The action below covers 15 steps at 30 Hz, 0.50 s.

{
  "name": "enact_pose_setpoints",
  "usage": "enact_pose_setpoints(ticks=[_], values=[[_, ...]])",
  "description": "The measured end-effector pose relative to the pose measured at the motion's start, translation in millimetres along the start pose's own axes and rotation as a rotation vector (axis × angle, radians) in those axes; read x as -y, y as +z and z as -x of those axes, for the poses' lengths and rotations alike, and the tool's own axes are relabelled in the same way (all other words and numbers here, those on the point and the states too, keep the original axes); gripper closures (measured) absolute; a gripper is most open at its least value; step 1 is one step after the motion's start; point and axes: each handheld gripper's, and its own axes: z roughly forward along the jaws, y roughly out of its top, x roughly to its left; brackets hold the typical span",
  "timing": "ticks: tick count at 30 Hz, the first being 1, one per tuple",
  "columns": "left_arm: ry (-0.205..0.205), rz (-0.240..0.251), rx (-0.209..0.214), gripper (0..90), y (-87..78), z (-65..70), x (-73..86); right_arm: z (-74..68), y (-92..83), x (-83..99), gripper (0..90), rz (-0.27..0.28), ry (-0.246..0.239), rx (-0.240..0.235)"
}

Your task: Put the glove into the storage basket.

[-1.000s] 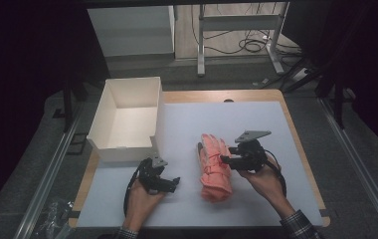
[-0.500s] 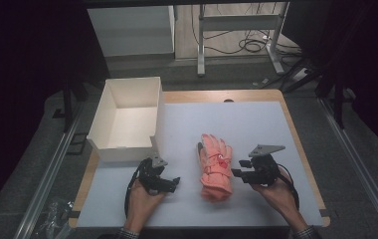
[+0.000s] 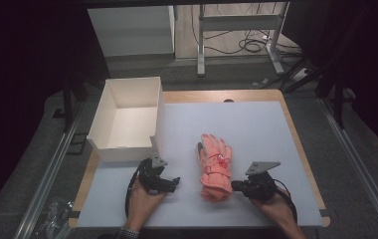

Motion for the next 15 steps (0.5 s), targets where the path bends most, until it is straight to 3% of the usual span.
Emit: enact_pose_setpoints(ticks=[15], values=[[0.000, 0.001, 0.006, 1.9, -1.0, -0.4, 0.0, -16.7, 26.8, -7.3, 83.9, 0.001, -0.027, -0.050]])
